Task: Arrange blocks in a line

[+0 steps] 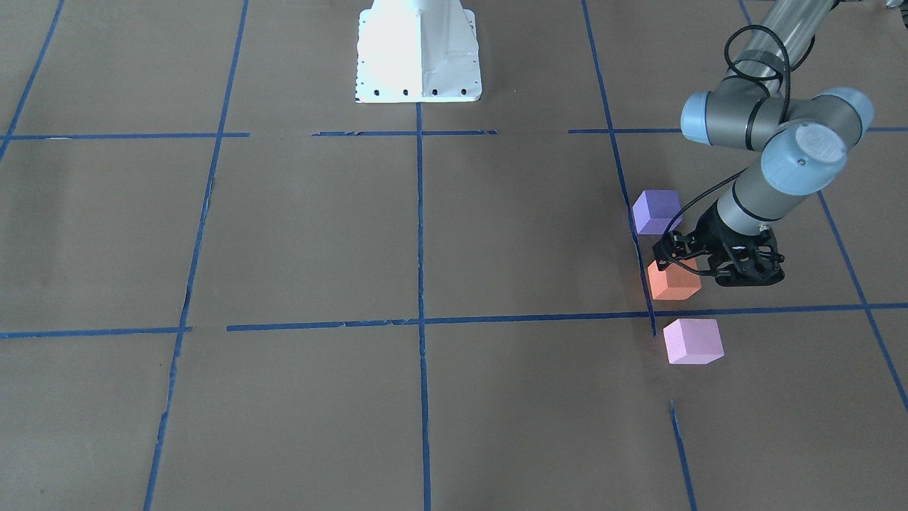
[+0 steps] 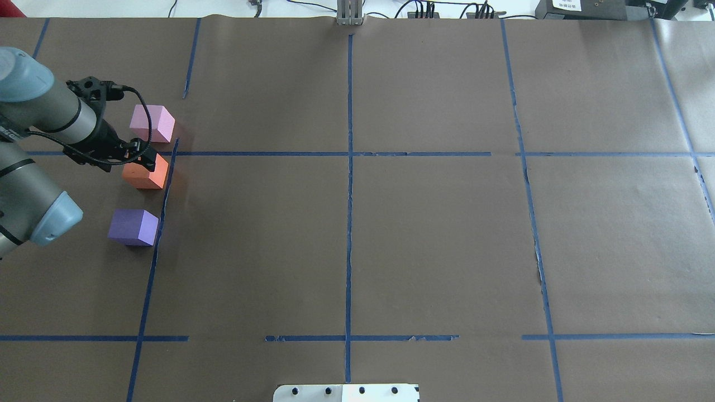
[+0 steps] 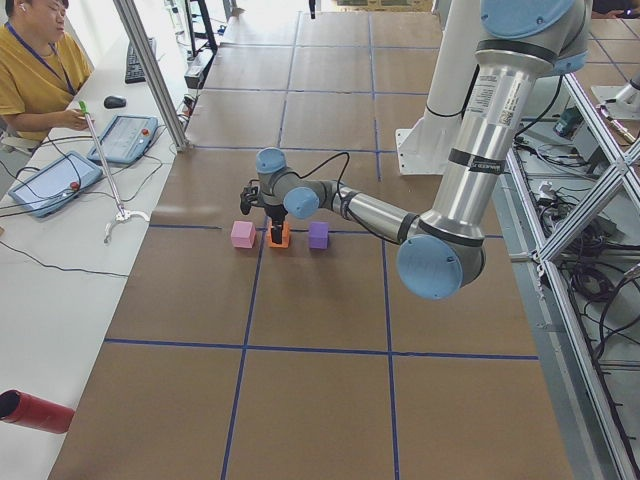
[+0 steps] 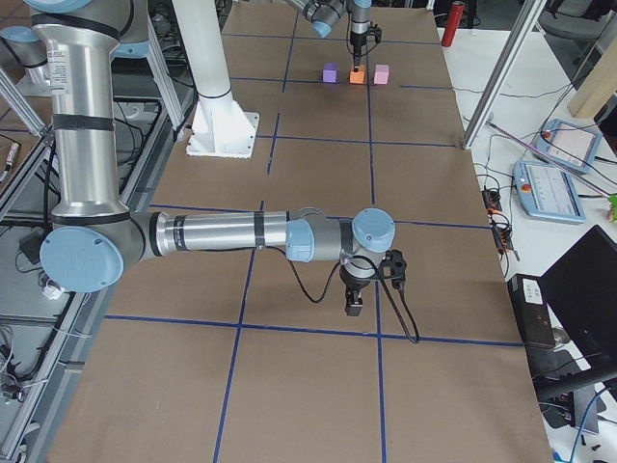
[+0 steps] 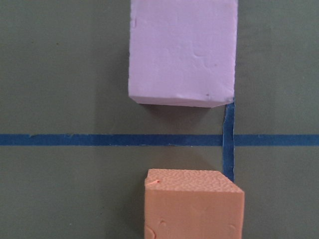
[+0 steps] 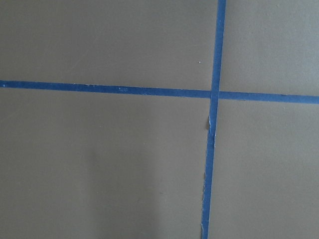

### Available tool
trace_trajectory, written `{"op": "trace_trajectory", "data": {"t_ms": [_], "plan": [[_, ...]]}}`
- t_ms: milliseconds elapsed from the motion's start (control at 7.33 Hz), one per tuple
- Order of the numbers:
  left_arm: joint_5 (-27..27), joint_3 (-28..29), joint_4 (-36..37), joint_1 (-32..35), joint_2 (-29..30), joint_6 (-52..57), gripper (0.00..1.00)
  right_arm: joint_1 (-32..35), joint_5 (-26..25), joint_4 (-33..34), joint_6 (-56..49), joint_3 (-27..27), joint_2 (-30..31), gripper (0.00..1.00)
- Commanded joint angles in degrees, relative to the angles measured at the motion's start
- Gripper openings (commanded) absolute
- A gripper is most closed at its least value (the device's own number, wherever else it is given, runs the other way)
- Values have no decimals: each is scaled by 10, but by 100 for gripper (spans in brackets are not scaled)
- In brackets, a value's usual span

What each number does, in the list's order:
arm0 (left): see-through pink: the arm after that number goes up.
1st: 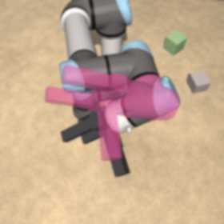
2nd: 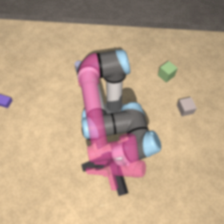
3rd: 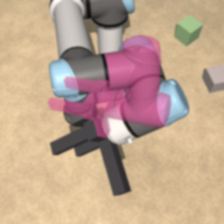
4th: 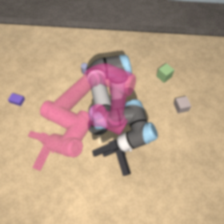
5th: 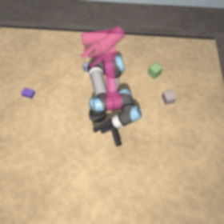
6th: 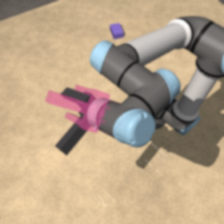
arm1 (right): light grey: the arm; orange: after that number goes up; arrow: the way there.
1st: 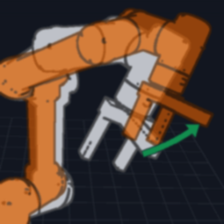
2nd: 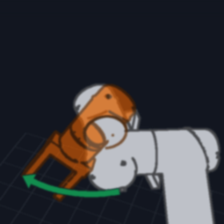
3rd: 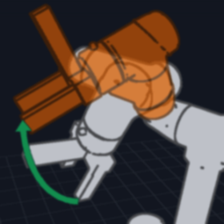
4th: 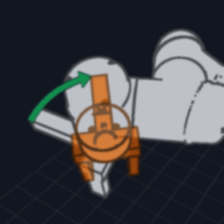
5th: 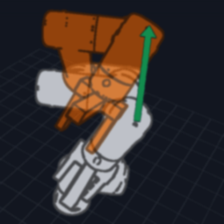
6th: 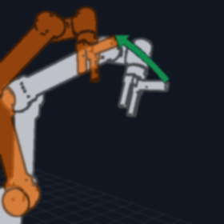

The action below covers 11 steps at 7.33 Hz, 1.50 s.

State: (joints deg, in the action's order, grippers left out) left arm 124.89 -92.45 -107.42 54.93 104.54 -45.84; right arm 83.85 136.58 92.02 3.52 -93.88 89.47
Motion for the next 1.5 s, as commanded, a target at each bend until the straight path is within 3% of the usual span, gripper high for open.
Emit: {"op": "trace_trajectory", "data": {"t_ms": [0,273,545,818,1364], "plan": [[19,-44,82,105,-27,166,100,0,0,0,0,-1,0,100],[19,-26,137,229,-47,410,100,0,0,0,0,-1,0,100],[36,-23,131,316,-115,499,100,0,0,0,0,0,0,100],[78,-20,134,330,-146,529,100,0,0,0,0,-1,0,100],[73,-16,131,329,-152,527,100,0,0,0,0,0,0,100]]}}
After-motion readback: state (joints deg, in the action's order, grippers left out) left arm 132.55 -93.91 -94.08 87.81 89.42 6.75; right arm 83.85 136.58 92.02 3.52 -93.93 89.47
